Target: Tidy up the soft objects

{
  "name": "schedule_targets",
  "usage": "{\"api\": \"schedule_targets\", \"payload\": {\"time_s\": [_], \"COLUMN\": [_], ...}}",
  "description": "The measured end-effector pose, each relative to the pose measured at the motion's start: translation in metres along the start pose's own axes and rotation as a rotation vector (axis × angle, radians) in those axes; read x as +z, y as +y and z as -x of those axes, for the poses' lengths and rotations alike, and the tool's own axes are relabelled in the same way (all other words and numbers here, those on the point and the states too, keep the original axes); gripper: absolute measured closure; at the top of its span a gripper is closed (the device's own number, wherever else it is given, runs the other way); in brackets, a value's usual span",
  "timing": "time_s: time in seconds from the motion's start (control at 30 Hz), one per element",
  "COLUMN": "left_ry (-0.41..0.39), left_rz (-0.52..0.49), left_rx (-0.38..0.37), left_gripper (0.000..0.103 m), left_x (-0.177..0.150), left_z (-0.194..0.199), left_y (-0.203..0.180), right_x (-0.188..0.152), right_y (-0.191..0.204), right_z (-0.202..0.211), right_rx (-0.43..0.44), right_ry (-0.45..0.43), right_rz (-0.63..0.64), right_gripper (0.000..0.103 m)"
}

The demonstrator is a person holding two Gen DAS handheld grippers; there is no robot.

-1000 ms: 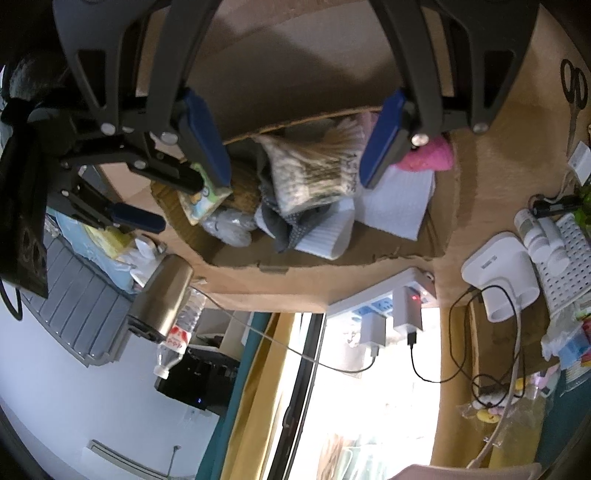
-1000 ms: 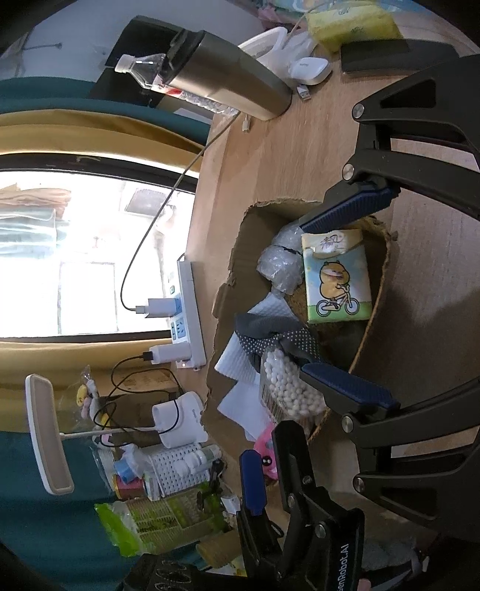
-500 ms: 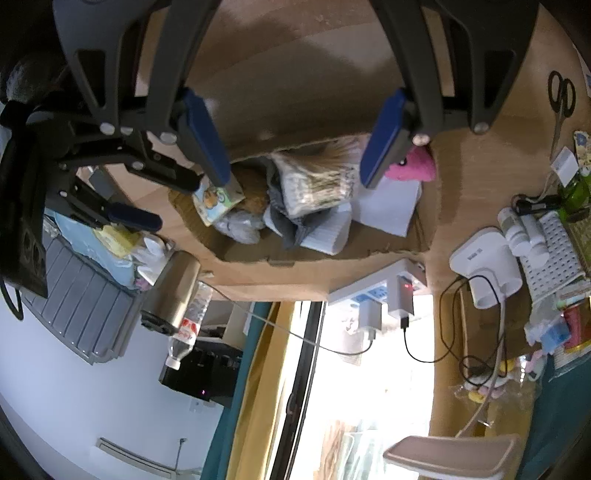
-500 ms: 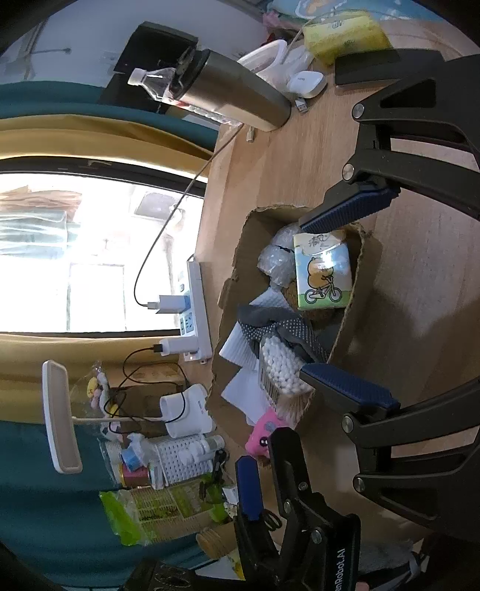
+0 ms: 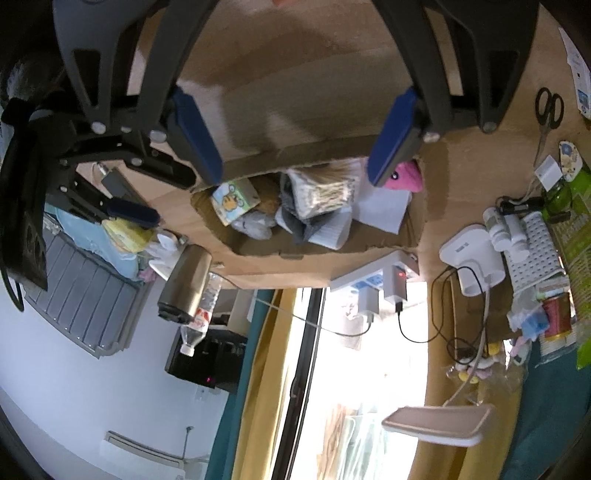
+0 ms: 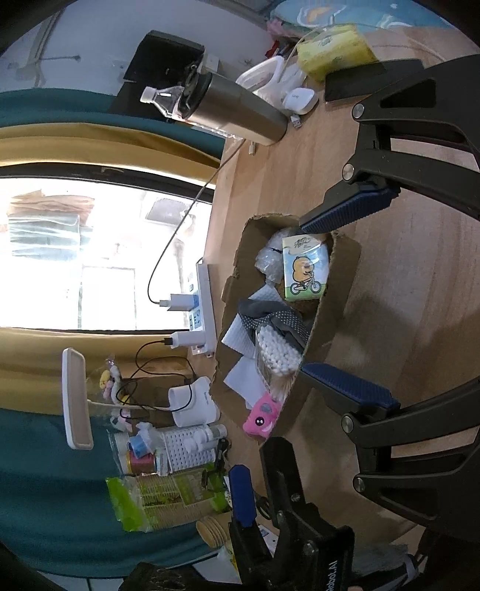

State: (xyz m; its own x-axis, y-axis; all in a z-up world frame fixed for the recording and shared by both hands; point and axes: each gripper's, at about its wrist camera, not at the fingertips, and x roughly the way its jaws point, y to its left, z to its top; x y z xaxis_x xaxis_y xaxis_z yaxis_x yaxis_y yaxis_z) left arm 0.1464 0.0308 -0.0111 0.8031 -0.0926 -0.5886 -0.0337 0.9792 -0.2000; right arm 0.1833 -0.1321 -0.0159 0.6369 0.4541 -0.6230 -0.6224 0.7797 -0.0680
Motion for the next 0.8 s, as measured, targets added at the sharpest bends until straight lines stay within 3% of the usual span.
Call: {"api": "schedule_targets", "payload": {"time_s": [0.33, 0.47, 0.8], "left_ry": [-0.045, -0.096, -0.182], "left_rz": [-0.038, -0.03, -0.065], "left_rx": [0.006, 0.009, 0.024], "left_gripper": [0.012, 0.008, 0.007], "left_x": [-0.008, -0.01, -0.017], "left_z": [0.03, 0.046, 0.082], "left_y": [-0.014, -0.015, -0.031], "right_x": [-0.005, -0.008, -0.025], "right_y": [0.006, 0.006, 0.008], "right_z": [0.03, 0.044, 0.087], "right_rx": [-0.031, -0.05, -0.106], "right_ry": [-0.045, -0.082, -0.157], "right_rz": [-0.007, -0.025, -0.059], "right_gripper": [0.027, 0.027, 0.027]}}
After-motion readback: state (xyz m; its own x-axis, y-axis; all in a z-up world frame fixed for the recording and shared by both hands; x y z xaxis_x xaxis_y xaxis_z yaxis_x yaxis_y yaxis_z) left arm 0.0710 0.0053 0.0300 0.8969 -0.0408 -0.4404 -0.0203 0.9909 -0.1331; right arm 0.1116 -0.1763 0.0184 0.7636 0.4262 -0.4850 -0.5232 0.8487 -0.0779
